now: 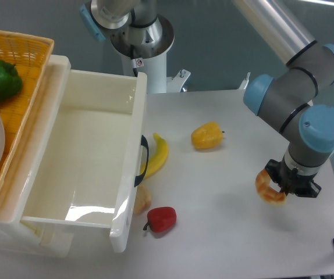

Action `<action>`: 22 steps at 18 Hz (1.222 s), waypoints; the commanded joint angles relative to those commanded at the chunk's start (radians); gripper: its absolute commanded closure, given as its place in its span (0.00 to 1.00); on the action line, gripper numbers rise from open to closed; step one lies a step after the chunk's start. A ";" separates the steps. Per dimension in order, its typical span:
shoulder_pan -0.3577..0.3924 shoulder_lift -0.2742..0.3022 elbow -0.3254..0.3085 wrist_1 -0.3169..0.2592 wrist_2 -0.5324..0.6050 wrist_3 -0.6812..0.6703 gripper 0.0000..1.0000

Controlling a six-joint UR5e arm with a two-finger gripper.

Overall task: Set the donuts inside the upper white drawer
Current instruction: 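Carry the held tan donut with the gripper toward the open white drawer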

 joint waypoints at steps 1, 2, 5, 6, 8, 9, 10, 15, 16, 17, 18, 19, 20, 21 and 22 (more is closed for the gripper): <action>0.000 0.000 0.000 -0.002 0.000 0.000 1.00; 0.000 0.000 0.002 -0.008 0.002 0.000 1.00; 0.000 -0.003 0.028 -0.057 0.000 0.000 1.00; 0.000 -0.005 0.031 -0.061 -0.002 -0.002 1.00; -0.002 0.001 0.026 -0.063 -0.003 -0.002 1.00; -0.003 0.006 0.025 -0.064 -0.003 -0.008 1.00; -0.009 0.017 0.018 -0.066 -0.003 -0.012 1.00; -0.032 0.103 -0.044 -0.115 -0.018 -0.041 1.00; -0.035 0.119 -0.055 -0.117 -0.038 -0.064 1.00; -0.037 0.138 -0.058 -0.120 -0.061 -0.092 1.00; -0.041 0.203 -0.080 -0.123 -0.118 -0.183 1.00; -0.054 0.230 -0.089 -0.130 -0.133 -0.222 1.00; -0.061 0.254 -0.089 -0.141 -0.147 -0.254 1.00; -0.067 0.274 -0.092 -0.155 -0.161 -0.290 1.00; -0.083 0.297 -0.092 -0.170 -0.182 -0.346 1.00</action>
